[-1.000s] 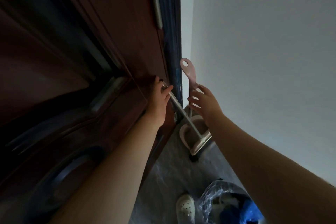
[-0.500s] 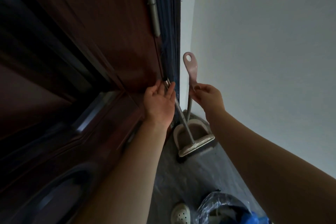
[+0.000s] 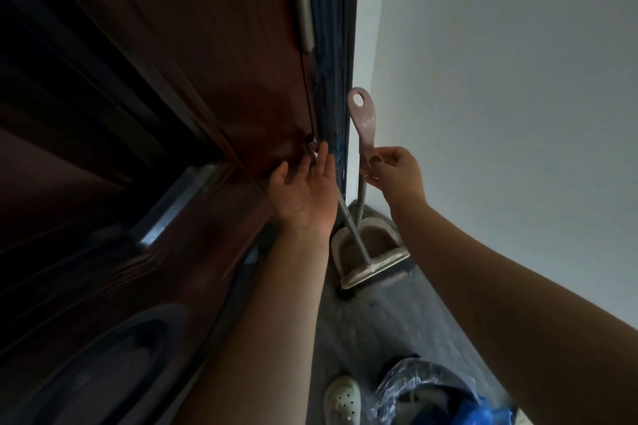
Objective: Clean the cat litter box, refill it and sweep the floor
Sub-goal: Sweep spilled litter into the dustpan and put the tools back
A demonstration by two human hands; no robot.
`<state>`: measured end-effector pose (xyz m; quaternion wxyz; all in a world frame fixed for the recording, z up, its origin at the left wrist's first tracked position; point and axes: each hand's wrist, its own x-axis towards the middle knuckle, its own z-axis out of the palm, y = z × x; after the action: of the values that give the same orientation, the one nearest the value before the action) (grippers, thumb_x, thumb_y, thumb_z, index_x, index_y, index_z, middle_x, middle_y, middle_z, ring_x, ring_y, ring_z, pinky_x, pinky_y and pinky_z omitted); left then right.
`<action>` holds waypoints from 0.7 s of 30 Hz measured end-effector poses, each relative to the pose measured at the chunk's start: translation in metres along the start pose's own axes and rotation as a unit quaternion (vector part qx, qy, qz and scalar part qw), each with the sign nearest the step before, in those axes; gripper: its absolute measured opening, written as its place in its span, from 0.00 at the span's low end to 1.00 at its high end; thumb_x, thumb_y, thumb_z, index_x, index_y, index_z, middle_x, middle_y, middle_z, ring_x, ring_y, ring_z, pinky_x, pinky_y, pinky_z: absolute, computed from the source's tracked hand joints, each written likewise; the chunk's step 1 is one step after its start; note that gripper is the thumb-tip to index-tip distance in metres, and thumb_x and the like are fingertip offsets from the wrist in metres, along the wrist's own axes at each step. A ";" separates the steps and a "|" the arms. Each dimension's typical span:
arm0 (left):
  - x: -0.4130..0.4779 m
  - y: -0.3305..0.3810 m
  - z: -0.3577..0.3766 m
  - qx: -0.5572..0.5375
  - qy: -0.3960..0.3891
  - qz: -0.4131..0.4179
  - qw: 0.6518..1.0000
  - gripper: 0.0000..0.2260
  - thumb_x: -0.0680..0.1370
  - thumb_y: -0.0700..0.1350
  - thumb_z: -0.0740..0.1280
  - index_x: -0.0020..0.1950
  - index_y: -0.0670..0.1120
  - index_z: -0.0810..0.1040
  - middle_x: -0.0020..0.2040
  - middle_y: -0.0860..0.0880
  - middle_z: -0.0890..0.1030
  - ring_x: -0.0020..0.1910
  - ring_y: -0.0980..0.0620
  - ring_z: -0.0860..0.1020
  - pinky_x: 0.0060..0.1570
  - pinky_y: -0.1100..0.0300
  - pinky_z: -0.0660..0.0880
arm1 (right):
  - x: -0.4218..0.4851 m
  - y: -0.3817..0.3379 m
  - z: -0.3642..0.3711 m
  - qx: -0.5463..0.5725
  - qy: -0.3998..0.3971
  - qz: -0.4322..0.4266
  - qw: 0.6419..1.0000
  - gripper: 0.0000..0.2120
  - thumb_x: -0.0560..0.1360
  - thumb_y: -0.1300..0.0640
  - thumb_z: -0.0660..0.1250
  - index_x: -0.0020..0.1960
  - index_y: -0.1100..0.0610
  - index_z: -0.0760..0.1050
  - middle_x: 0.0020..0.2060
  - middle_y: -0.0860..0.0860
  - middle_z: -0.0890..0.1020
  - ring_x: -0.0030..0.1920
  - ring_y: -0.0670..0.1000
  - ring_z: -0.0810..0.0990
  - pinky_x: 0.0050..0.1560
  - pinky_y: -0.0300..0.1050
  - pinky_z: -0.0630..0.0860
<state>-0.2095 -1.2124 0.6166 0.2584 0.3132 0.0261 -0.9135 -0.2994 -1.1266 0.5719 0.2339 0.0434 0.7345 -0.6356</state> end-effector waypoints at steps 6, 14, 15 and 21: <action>-0.002 0.004 -0.003 -0.002 0.007 -0.007 1.000 0.24 0.82 0.47 0.50 0.75 0.37 0.57 0.73 0.35 0.63 0.72 0.38 0.63 0.72 0.46 0.58 | -0.006 0.007 -0.004 -0.008 -0.005 0.002 1.000 0.12 0.73 0.68 0.66 0.55 0.58 0.74 0.42 0.50 0.82 0.42 0.49 0.84 0.50 0.50 0.81; -0.002 0.006 -0.022 0.125 0.015 -0.055 0.990 0.27 0.82 0.53 0.48 0.77 0.40 0.52 0.76 0.38 0.56 0.76 0.42 0.55 0.73 0.47 0.52 | -0.013 0.017 -0.008 -0.054 -0.017 -0.026 0.998 0.15 0.75 0.64 0.66 0.60 0.54 0.74 0.43 0.44 0.81 0.44 0.45 0.83 0.48 0.45 0.81; -0.001 0.007 -0.026 0.141 0.013 -0.053 0.988 0.27 0.82 0.53 0.48 0.77 0.40 0.53 0.76 0.39 0.56 0.76 0.42 0.55 0.73 0.47 0.52 | -0.013 0.017 -0.009 -0.060 -0.021 -0.030 0.998 0.16 0.75 0.64 0.66 0.61 0.54 0.74 0.44 0.43 0.81 0.44 0.45 0.82 0.47 0.44 0.81; 0.001 0.006 -0.040 0.179 0.010 -0.057 0.982 0.24 0.82 0.53 0.48 0.76 0.43 0.59 0.75 0.42 0.62 0.74 0.43 0.59 0.71 0.46 0.57 | -0.013 0.020 -0.015 -0.060 -0.050 -0.028 0.997 0.18 0.74 0.65 0.65 0.62 0.53 0.74 0.49 0.48 0.82 0.48 0.49 0.83 0.48 0.44 0.81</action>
<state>-0.1850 -1.2092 0.5848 0.1451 0.3610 -0.1172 -0.9138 -0.2848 -1.1054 0.5599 0.2543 -0.0231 0.7600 -0.5977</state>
